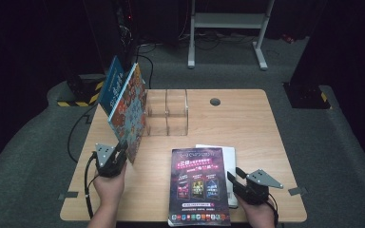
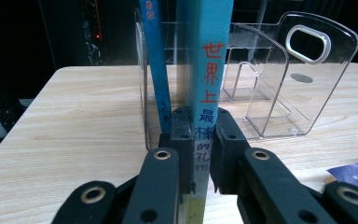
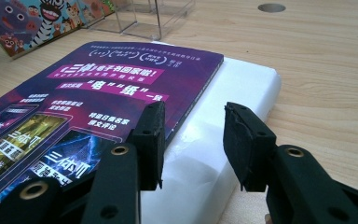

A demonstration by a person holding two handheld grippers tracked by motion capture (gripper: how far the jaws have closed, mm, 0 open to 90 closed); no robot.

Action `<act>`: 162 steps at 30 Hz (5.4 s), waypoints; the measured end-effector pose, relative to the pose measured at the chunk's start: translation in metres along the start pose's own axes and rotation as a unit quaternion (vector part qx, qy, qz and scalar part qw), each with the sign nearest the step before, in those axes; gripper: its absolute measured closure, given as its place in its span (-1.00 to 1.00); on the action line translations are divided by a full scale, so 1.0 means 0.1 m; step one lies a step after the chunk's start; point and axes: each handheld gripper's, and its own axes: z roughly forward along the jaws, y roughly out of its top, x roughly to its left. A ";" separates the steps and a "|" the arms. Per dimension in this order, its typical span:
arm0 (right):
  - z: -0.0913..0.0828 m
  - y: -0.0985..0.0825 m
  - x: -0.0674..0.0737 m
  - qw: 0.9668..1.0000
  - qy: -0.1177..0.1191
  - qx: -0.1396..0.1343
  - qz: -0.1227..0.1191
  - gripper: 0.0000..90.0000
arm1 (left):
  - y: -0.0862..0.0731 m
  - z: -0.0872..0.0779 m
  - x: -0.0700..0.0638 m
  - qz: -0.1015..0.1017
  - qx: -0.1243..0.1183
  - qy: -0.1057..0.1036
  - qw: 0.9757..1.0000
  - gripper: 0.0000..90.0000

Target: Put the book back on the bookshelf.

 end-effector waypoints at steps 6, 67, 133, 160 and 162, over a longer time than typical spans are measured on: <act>0.00 0.00 0.00 1.000 0.000 0.000 -0.001 0.30 | 0.00 0.00 0.00 0.002 0.002 -0.004 1.000 0.79; 0.00 0.00 0.01 1.000 0.002 0.001 -0.001 0.30 | -0.06 -0.02 0.03 0.010 0.004 -0.017 1.000 0.63; 0.01 0.02 0.07 0.999 0.022 0.013 -0.022 0.26 | -0.61 -0.35 -0.22 0.052 0.141 -0.120 0.981 -0.07; 0.06 0.00 0.11 0.999 0.002 0.029 -0.040 0.15 | -0.40 -0.09 -0.98 0.108 0.131 -0.186 0.968 -0.09; 0.06 0.00 0.11 0.998 -0.012 0.032 -0.047 0.14 | -0.37 -0.04 -1.08 0.109 0.128 -0.195 0.966 -0.09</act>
